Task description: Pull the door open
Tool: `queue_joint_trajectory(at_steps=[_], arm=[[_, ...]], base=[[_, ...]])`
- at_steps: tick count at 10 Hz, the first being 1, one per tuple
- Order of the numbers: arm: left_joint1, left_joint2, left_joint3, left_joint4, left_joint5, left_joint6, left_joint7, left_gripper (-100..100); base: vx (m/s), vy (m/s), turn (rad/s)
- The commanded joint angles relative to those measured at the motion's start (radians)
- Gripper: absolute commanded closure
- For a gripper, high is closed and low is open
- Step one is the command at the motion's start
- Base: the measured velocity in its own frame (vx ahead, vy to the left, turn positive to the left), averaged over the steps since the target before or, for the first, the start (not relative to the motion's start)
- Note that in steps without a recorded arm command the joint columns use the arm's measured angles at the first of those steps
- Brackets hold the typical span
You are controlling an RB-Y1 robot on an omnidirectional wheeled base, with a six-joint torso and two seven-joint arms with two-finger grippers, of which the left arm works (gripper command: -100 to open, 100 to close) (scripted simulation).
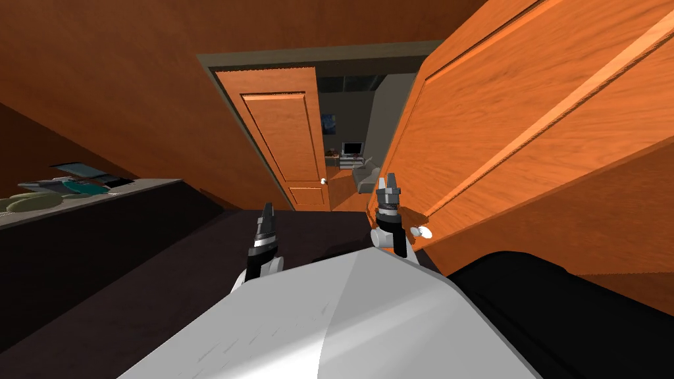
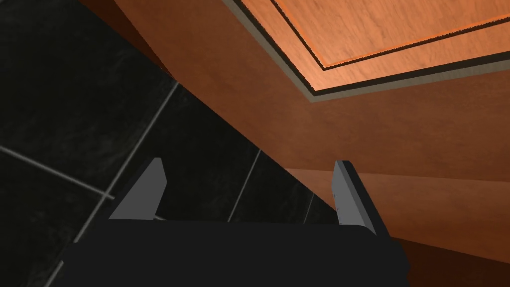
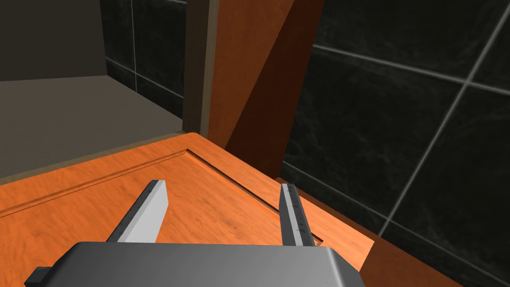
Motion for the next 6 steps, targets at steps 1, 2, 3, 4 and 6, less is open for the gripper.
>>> queue_joint_trajectory(at_steps=[1, 2, 3, 4, 6], arm=[[-0.011, 0.005, 0.01, 0.036, -0.006, -0.005, -0.033, -100], [-0.018, 0.008, 0.016, 0.059, -0.01, -0.008, -0.053, -100], [-0.025, 0.01, 0.023, 0.083, -0.014, -0.011, -0.074, -100], [-0.033, 0.013, 0.029, 0.107, -0.018, -0.014, -0.095, -100], [-0.047, 0.017, 0.042, 0.155, -0.027, -0.021, -0.136, -100]], base=[[0.095, -0.014, -0.068], [0.114, -0.015, -0.082], [0.117, -0.03, -0.088], [0.102, -0.04, -0.073], [0.097, -0.027, -0.089]])
